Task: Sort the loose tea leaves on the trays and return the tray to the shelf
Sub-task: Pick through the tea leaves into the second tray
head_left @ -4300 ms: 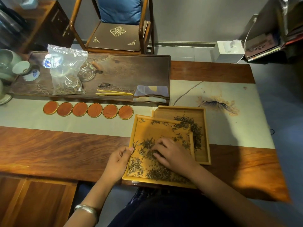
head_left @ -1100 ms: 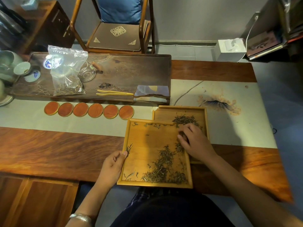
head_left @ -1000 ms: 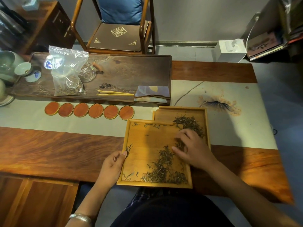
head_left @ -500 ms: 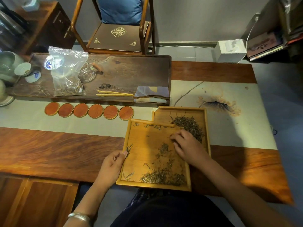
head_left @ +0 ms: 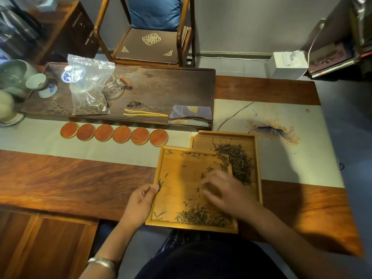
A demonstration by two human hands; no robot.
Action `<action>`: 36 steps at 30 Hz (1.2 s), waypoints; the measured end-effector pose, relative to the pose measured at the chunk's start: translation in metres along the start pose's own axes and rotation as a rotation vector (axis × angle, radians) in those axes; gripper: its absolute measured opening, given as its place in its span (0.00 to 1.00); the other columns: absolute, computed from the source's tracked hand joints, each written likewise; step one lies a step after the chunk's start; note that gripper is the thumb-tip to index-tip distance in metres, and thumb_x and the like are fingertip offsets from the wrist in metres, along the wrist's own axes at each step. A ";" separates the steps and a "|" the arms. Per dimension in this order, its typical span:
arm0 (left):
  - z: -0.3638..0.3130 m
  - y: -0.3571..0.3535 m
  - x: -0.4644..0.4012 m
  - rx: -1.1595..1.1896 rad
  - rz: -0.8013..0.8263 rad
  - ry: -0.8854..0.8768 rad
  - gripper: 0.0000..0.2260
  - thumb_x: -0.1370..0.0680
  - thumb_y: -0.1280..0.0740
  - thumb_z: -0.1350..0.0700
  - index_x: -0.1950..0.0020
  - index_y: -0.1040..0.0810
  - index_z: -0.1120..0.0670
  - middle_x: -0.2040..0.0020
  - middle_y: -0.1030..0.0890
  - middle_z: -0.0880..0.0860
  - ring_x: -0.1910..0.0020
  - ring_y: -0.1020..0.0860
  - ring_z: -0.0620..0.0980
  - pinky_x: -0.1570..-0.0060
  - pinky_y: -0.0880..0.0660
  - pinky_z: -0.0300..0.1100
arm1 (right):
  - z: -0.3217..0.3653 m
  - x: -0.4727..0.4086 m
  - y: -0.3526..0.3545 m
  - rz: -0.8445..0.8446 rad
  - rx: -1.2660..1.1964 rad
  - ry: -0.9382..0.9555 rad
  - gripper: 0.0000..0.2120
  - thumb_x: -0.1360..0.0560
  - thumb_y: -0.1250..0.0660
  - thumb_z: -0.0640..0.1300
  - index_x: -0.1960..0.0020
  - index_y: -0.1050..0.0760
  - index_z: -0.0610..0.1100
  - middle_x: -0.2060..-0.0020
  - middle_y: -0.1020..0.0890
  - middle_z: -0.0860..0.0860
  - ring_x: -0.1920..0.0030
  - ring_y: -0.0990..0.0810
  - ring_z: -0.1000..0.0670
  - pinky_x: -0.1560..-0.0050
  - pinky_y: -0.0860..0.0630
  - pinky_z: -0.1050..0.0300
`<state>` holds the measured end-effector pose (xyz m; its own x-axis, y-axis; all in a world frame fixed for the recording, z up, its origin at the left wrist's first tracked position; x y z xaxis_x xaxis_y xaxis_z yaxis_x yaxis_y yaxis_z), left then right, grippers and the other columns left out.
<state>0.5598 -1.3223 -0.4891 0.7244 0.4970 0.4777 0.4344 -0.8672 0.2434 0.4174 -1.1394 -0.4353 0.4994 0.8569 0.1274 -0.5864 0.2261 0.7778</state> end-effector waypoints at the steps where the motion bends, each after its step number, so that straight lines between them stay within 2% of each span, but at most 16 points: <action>1: -0.001 -0.001 0.000 0.000 0.002 -0.002 0.14 0.19 0.39 0.55 0.57 0.22 0.63 0.68 0.22 0.50 0.69 0.25 0.44 0.67 0.29 0.35 | 0.015 0.005 -0.011 0.059 0.003 0.052 0.15 0.24 0.41 0.57 0.41 0.27 0.54 0.45 0.26 0.58 0.48 0.28 0.60 0.50 0.24 0.63; 4: -0.005 -0.003 0.001 -0.005 0.006 -0.023 0.14 0.19 0.39 0.55 0.57 0.22 0.64 0.68 0.22 0.50 0.69 0.24 0.43 0.68 0.29 0.33 | 0.042 0.013 -0.031 0.151 0.018 0.176 0.16 0.24 0.40 0.59 0.40 0.27 0.53 0.46 0.27 0.56 0.46 0.31 0.59 0.48 0.28 0.62; 9: -0.011 -0.004 0.001 0.012 0.005 -0.045 0.14 0.19 0.39 0.57 0.56 0.23 0.66 0.67 0.22 0.53 0.70 0.24 0.43 0.68 0.28 0.32 | 0.040 0.012 -0.032 0.143 0.046 0.208 0.15 0.23 0.39 0.56 0.40 0.26 0.50 0.45 0.26 0.53 0.46 0.29 0.56 0.49 0.27 0.60; 12: -0.011 -0.005 0.003 0.017 0.017 -0.051 0.14 0.19 0.39 0.57 0.56 0.23 0.66 0.67 0.23 0.54 0.69 0.24 0.45 0.68 0.28 0.34 | 0.021 0.008 -0.025 0.089 0.069 0.143 0.14 0.22 0.40 0.53 0.41 0.26 0.48 0.47 0.26 0.53 0.49 0.27 0.55 0.52 0.25 0.61; 18: -0.006 -0.004 0.007 0.018 0.022 -0.037 0.13 0.19 0.39 0.56 0.58 0.22 0.61 0.70 0.21 0.48 0.71 0.24 0.42 0.69 0.29 0.32 | -0.029 -0.009 -0.001 -0.023 0.061 -0.052 0.10 0.22 0.37 0.49 0.43 0.24 0.48 0.49 0.25 0.54 0.51 0.26 0.56 0.55 0.26 0.64; 21: -0.004 -0.003 0.008 0.030 0.021 -0.020 0.12 0.19 0.39 0.56 0.59 0.22 0.60 0.71 0.22 0.48 0.72 0.25 0.42 0.70 0.29 0.32 | -0.047 -0.018 0.007 -0.038 0.040 -0.117 0.09 0.23 0.36 0.46 0.44 0.23 0.48 0.50 0.25 0.53 0.52 0.25 0.55 0.55 0.24 0.60; 25: -0.004 -0.002 0.010 0.016 0.010 -0.028 0.12 0.19 0.39 0.57 0.59 0.22 0.61 0.71 0.23 0.47 0.72 0.26 0.41 0.70 0.30 0.32 | -0.068 -0.029 0.013 -0.057 0.057 -0.180 0.09 0.22 0.37 0.45 0.43 0.24 0.47 0.49 0.26 0.52 0.51 0.25 0.54 0.53 0.24 0.57; 29: -0.004 0.000 0.012 0.005 0.000 -0.032 0.13 0.19 0.39 0.57 0.59 0.22 0.61 0.71 0.23 0.47 0.72 0.26 0.41 0.70 0.30 0.32 | -0.079 -0.032 0.024 -0.131 0.027 -0.214 0.10 0.22 0.38 0.44 0.42 0.24 0.46 0.48 0.25 0.51 0.47 0.27 0.53 0.49 0.28 0.59; 32: -0.003 0.004 0.011 0.018 -0.015 -0.021 0.13 0.19 0.39 0.57 0.59 0.22 0.61 0.71 0.24 0.47 0.72 0.27 0.41 0.71 0.31 0.33 | -0.070 -0.024 0.034 -0.195 -0.016 -0.172 0.07 0.22 0.37 0.44 0.45 0.23 0.47 0.51 0.25 0.53 0.51 0.26 0.55 0.53 0.28 0.61; 34: -0.003 0.007 0.010 0.010 -0.026 -0.019 0.13 0.19 0.39 0.57 0.59 0.22 0.61 0.71 0.23 0.47 0.72 0.26 0.42 0.71 0.30 0.33 | -0.057 -0.016 0.032 -0.151 -0.042 -0.113 0.04 0.23 0.36 0.44 0.49 0.24 0.48 0.54 0.25 0.55 0.55 0.26 0.57 0.57 0.25 0.60; 36: -0.002 0.008 0.009 0.004 -0.031 -0.012 0.13 0.19 0.39 0.56 0.58 0.21 0.61 0.71 0.22 0.48 0.72 0.26 0.42 0.71 0.30 0.33 | -0.041 -0.006 0.021 -0.033 -0.020 -0.046 0.03 0.24 0.37 0.45 0.52 0.25 0.49 0.56 0.25 0.56 0.57 0.26 0.58 0.57 0.24 0.59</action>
<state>0.5687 -1.3254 -0.4817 0.7168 0.5244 0.4596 0.4594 -0.8510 0.2545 0.3758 -1.1212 -0.4450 0.5472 0.8268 0.1301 -0.5812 0.2636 0.7699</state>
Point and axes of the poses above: each hand's wrist, its own x-axis away from the middle knuckle, its own y-axis out of the back of the hand, z = x × y, the point moved 9 cm from there along -x, towards the middle knuckle
